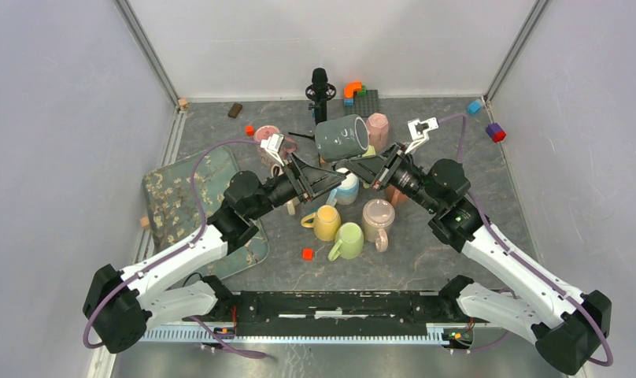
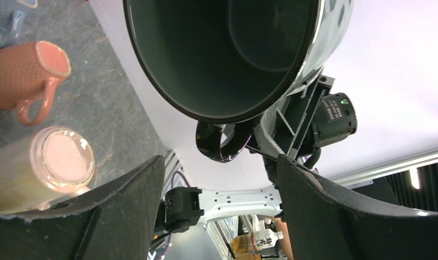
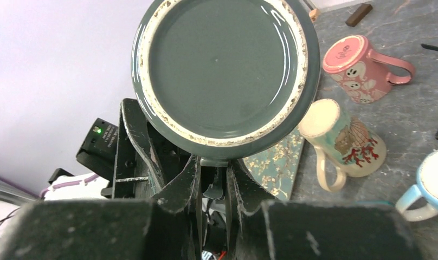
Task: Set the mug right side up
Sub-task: Turn over the cup at the center of the board.
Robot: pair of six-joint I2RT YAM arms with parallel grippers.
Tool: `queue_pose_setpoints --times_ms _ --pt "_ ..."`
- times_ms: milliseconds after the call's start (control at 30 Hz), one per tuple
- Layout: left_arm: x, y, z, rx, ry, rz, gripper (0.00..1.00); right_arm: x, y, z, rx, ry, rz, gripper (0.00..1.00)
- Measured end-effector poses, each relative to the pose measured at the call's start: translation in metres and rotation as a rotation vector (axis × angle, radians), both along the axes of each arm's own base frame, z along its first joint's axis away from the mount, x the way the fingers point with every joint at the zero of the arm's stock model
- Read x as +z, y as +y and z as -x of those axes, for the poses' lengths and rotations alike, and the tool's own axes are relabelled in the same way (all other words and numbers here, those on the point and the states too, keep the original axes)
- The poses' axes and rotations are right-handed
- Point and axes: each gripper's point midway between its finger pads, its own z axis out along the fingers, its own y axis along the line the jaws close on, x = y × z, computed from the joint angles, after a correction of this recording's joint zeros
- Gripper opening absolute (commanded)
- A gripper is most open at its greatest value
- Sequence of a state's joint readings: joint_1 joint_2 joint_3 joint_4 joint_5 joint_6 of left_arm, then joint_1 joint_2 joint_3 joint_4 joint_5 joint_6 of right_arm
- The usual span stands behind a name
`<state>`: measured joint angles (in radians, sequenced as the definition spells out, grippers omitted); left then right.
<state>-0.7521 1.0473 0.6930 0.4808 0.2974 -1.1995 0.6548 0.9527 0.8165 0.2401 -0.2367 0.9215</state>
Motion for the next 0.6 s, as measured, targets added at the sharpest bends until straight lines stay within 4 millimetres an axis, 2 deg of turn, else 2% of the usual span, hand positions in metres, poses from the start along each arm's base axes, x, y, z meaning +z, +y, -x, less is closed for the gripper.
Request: queue_pose_setpoints --times_ms 200,367,600 --pt "0.013 0.000 0.001 -0.005 -0.023 0.048 0.67 0.004 0.003 0.005 0.031 0.010 -0.061 0.00" --pt "0.017 -0.001 0.004 -0.023 -0.032 0.061 0.60 -0.002 0.008 0.006 0.056 0.045 -0.088 0.00" --pt "0.017 -0.004 0.003 -0.036 -0.031 0.072 0.51 0.000 0.012 0.010 0.093 0.071 -0.149 0.00"
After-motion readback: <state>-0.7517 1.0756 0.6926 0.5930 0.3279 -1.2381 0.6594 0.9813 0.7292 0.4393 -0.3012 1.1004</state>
